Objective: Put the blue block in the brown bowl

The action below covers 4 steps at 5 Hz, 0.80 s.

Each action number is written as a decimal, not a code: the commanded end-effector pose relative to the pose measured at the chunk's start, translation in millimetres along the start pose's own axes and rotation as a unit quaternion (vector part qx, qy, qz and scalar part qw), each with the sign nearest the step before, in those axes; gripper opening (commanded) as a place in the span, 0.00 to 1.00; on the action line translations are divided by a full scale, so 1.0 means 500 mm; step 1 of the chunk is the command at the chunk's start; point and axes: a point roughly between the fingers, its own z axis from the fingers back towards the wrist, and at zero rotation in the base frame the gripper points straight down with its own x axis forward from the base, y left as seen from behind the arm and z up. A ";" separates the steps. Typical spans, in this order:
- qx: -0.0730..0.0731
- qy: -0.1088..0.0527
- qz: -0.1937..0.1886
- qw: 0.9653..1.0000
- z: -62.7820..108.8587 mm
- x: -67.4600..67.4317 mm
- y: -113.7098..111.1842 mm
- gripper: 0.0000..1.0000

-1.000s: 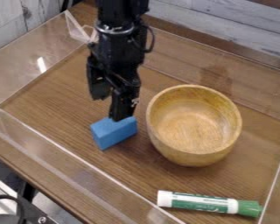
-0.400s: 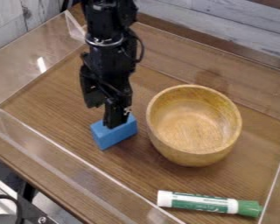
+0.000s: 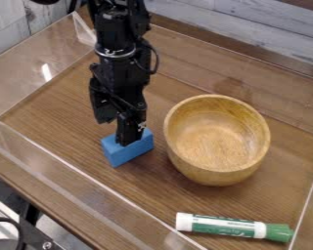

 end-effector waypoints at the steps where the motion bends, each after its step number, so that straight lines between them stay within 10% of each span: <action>1: 0.006 -0.016 0.007 1.000 0.009 0.008 0.012 1.00; 4: 0.003 -0.019 0.014 1.000 0.000 0.011 0.020 1.00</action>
